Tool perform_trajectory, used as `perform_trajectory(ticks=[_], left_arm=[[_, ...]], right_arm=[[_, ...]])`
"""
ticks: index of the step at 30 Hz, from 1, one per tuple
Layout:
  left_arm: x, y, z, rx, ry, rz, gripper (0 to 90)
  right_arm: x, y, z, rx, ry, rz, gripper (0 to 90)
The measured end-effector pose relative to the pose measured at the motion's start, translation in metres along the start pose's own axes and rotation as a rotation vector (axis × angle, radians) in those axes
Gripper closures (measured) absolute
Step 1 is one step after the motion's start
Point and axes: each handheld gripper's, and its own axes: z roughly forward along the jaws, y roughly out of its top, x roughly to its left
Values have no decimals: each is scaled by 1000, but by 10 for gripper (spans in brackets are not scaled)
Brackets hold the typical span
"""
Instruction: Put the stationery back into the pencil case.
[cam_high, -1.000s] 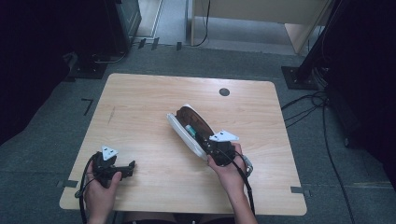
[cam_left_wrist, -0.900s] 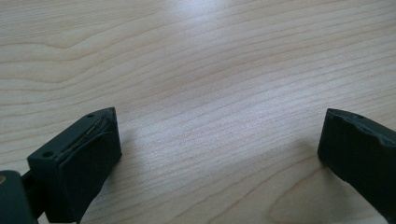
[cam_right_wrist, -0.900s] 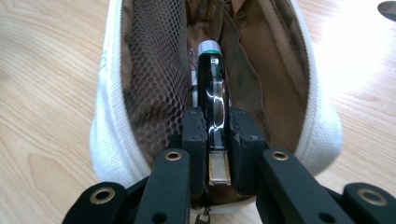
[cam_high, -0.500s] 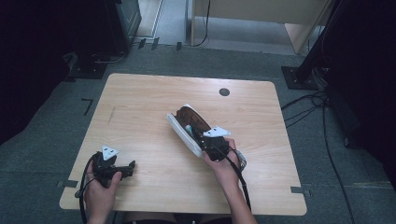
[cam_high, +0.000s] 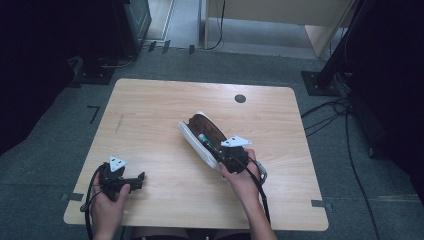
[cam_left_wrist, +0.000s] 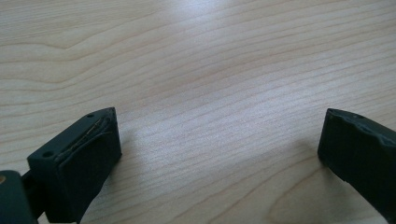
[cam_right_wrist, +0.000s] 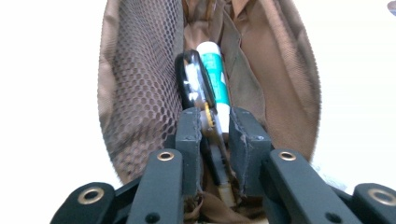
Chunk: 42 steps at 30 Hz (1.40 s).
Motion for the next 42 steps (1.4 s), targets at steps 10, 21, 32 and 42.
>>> perform_trajectory(ticks=[10, 21, 32, 42], left_arm=[[0, 0, 0, 0, 0, 0, 0], [0, 0, 0, 0, 0, 0, 0], [0, 0, 0, 0, 0, 0, 0], [0, 0, 0, 0, 0, 0, 0]], right_arm=[[1, -3, -28, -104, 16, 0, 830], [-1, -17, -61, -184, 15, 13, 857], [-17, -53, -72, -182, -1, 55, 808], [-35, -82, -77, -173, -25, 125, 541]])
